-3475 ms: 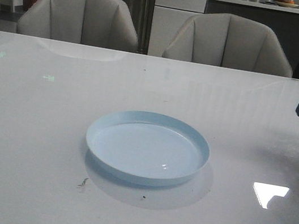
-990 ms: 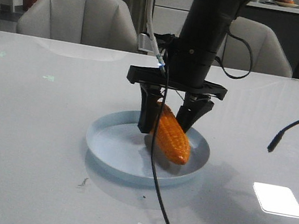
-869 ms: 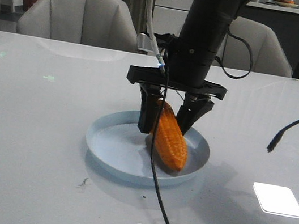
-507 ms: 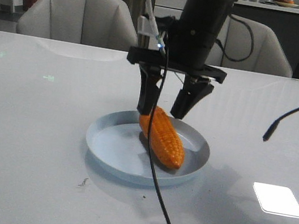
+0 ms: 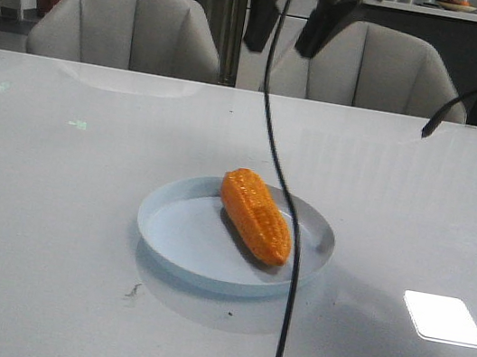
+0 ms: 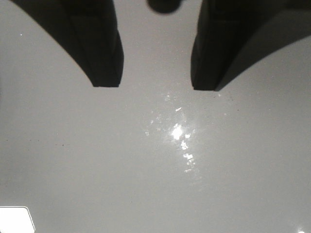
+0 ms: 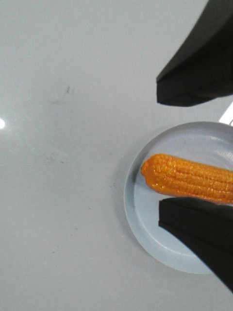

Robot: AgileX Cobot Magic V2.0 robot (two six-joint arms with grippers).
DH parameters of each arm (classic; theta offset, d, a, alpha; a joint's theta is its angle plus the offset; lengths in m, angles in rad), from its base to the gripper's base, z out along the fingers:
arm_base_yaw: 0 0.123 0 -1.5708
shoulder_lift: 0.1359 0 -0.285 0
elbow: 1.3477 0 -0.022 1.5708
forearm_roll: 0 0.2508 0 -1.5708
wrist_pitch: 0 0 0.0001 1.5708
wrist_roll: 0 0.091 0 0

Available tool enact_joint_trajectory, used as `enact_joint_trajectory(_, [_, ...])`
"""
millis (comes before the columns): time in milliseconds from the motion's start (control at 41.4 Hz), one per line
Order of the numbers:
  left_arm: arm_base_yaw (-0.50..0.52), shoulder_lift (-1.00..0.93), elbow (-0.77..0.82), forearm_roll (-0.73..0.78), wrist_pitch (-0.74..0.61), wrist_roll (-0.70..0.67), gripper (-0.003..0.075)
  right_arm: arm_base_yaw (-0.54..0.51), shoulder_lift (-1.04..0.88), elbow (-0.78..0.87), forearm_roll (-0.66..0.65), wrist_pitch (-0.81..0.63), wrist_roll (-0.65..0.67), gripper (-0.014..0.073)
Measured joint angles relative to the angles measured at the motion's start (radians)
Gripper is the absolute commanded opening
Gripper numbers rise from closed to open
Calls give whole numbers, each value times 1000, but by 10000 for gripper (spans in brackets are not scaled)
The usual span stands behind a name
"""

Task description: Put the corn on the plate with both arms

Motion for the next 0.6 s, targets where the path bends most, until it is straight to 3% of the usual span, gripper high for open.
enact_joint_trajectory(483, [0,0,0,-6,0,0,382,-224,-344,-9,-62,5,32,507])
enact_joint_trajectory(603, [0,0,0,-6,0,0,382,-285,-448,54,-76,5,32,507])
